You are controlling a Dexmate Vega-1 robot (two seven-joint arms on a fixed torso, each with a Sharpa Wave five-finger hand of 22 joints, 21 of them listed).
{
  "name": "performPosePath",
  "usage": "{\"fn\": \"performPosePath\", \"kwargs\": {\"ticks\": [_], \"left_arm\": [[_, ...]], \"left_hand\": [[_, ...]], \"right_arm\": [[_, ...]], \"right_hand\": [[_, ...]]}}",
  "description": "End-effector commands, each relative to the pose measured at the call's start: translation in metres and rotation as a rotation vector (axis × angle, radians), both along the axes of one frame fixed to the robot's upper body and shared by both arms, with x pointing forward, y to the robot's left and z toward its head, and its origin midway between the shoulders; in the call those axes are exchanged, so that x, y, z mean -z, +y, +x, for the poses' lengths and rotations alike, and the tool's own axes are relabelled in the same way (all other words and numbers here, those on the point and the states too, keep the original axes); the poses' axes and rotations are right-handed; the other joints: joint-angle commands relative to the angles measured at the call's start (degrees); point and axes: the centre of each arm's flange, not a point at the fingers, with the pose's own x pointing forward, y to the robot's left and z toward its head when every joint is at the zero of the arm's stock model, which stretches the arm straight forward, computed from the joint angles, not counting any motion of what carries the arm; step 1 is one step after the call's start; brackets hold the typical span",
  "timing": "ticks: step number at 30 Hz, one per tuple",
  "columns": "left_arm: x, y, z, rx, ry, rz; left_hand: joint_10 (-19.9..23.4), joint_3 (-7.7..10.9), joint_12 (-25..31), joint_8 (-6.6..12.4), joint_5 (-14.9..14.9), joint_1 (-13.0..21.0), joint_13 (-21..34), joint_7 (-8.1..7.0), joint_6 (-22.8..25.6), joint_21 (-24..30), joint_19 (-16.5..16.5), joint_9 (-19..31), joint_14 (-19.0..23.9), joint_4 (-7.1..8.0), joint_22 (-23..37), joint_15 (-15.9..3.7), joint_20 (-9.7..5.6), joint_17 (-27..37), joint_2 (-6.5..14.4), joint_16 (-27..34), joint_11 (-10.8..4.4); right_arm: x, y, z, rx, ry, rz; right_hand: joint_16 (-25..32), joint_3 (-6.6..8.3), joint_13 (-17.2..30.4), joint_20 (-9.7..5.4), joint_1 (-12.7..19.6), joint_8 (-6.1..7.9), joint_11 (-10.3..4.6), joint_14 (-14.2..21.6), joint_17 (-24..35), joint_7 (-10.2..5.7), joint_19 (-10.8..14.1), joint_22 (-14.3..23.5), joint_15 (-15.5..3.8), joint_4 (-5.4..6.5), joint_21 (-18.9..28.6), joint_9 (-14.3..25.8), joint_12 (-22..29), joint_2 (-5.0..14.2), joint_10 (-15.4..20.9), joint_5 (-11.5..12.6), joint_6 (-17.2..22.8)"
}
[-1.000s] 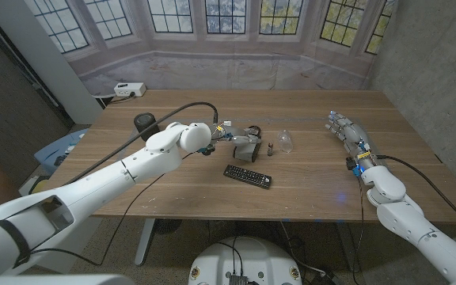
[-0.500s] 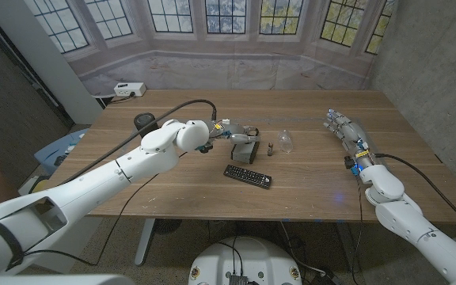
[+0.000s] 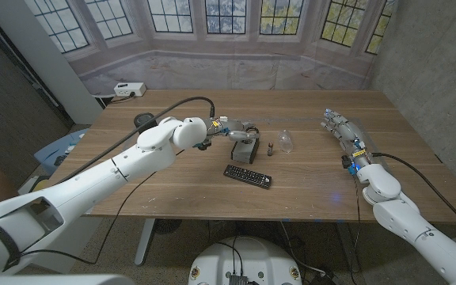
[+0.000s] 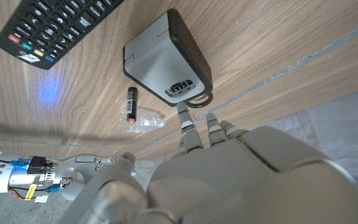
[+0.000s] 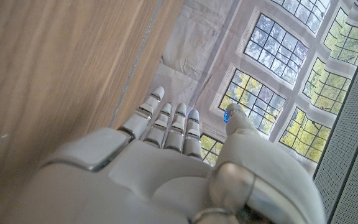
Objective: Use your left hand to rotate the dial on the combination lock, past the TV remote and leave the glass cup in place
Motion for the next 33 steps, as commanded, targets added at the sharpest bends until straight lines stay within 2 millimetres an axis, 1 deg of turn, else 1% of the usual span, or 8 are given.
{"fn": "performPosePath", "kwargs": {"ticks": [1, 13, 14, 16, 21, 29, 32, 33], "left_arm": [[-0.005, 0.004, -0.003, 0.004, -0.012, -0.006], [-0.009, 0.009, -0.006, -0.002, -0.021, -0.031], [-0.009, 0.010, -0.007, -0.001, -0.022, -0.034], [-0.009, 0.010, -0.007, -0.002, -0.020, -0.041], [-0.010, 0.010, -0.007, -0.004, -0.020, -0.050], [-0.013, 0.010, -0.007, -0.003, -0.021, -0.075], [-0.013, 0.010, -0.006, -0.004, -0.021, -0.085], [-0.014, 0.010, -0.006, -0.004, -0.020, -0.087]], "left_hand": [[0.3, 0.32, 0.0, 0.14, 0.2, 0.6, 0.1, 0.16, 0.2, -0.1, 0.1, 0.1, 0.6, -0.18, 0.2, 0.08, -0.19, 0.1, 0.1, -0.1, -0.39], [0.2, 0.47, 0.0, 0.14, 0.2, 0.7, 0.1, 0.16, 0.3, -0.1, 0.2, 0.1, 0.5, -0.32, 0.2, 0.05, -0.14, 0.1, 0.1, -0.2, -0.01], [0.3, 0.50, 0.0, 0.14, 0.2, 0.8, 0.1, 0.16, 0.4, -0.1, 0.2, 0.1, 0.6, -0.35, 0.2, 0.06, -0.16, 0.1, 0.0, -0.2, -0.29], [0.2, 0.53, -0.1, 0.14, 0.2, 0.8, 0.1, 0.20, 0.4, -0.1, 0.1, 0.1, 0.5, -0.37, 0.2, 0.05, -0.13, 0.1, 0.0, -0.2, 0.07], [0.2, 0.59, -0.1, 0.15, 0.2, 0.8, 0.1, 0.16, 0.5, -0.1, 0.2, 0.1, 0.6, -0.41, 0.2, 0.10, -0.02, 0.1, 0.0, -0.2, -0.17], [0.1, 0.69, -0.1, 0.15, 0.2, 0.9, 0.1, 0.13, 0.6, -0.2, 0.1, 0.1, 0.6, -0.48, 0.2, 0.12, 0.06, 0.1, 0.0, -0.2, 0.17], [0.0, 0.72, -0.2, 0.16, 0.2, 0.9, 0.1, 0.13, 0.7, -0.2, 0.1, 0.1, 0.7, -0.49, 0.2, 0.15, 0.08, 0.1, 0.0, -0.2, 0.21], [0.0, 0.73, -0.2, 0.16, 0.2, 0.9, 0.1, 0.15, 0.7, -0.2, 0.1, 0.1, 0.7, -0.50, 0.2, 0.16, 0.09, 0.1, 0.0, -0.2, 0.07]], "right_arm": [[-0.003, 0.005, 0.000, -0.003, -0.001, -0.004], [-0.013, 0.010, -0.002, -0.006, -0.003, -0.020], [-0.014, 0.010, -0.002, -0.006, -0.002, -0.022], [-0.014, 0.010, -0.001, -0.010, -0.002, -0.021], [-0.016, 0.010, 0.000, -0.011, 0.001, -0.025], [-0.016, 0.010, 0.002, -0.019, 0.010, -0.025], [-0.016, 0.010, 0.002, -0.021, 0.012, -0.024], [-0.016, 0.010, 0.003, -0.021, 0.013, -0.026]], "right_hand": [[0.1, 0.05, 0.2, -0.44, 0.2, 0.17, 0.14, 0.1, 0.1, 0.01, 0.4, 0.2, -1.15, 0.47, 0.3, 0.1, 0.2, 0.10, 0.4, 0.2, 0.4], [0.1, 0.06, 0.2, -0.44, 0.2, 0.16, 0.13, 0.1, 0.1, 0.00, 0.4, 0.2, -1.12, 0.45, 0.3, 0.1, 0.2, 0.10, 0.4, 0.2, 0.4], [0.1, 0.06, 0.2, -0.45, 0.2, 0.16, 0.01, 0.1, 0.1, -0.01, 0.4, 0.2, -1.12, 0.45, 0.3, 0.1, 0.2, 0.10, 0.4, 0.2, 0.4], [0.1, 0.06, 0.2, -0.44, 0.2, 0.16, 0.09, 0.1, 0.1, 0.00, 0.4, 0.2, -1.15, 0.45, 0.3, 0.1, 0.2, 0.10, 0.4, 0.2, 0.4], [0.1, 0.06, 0.2, -0.40, 0.2, 0.16, 0.14, 0.0, 0.1, 0.02, 0.4, 0.2, -1.15, 0.45, 0.3, 0.1, 0.2, 0.09, 0.4, 0.2, 0.4], [0.1, 0.06, 0.2, -0.42, 0.2, 0.15, -0.03, 0.1, 0.1, 0.00, 0.4, 0.2, -1.14, 0.43, 0.3, 0.1, 0.2, 0.08, 0.4, 0.2, 0.3], [0.1, 0.06, 0.2, -0.44, 0.2, 0.14, 0.24, 0.0, 0.1, -0.03, 0.3, 0.2, -1.15, 0.42, 0.3, 0.1, 0.2, 0.08, 0.5, 0.2, 0.3], [0.1, 0.06, 0.2, -0.40, 0.2, 0.15, 0.02, 0.0, 0.1, 0.04, 0.4, 0.2, -1.15, 0.41, 0.3, 0.1, 0.2, 0.06, 0.4, 0.2, 0.3]]}}
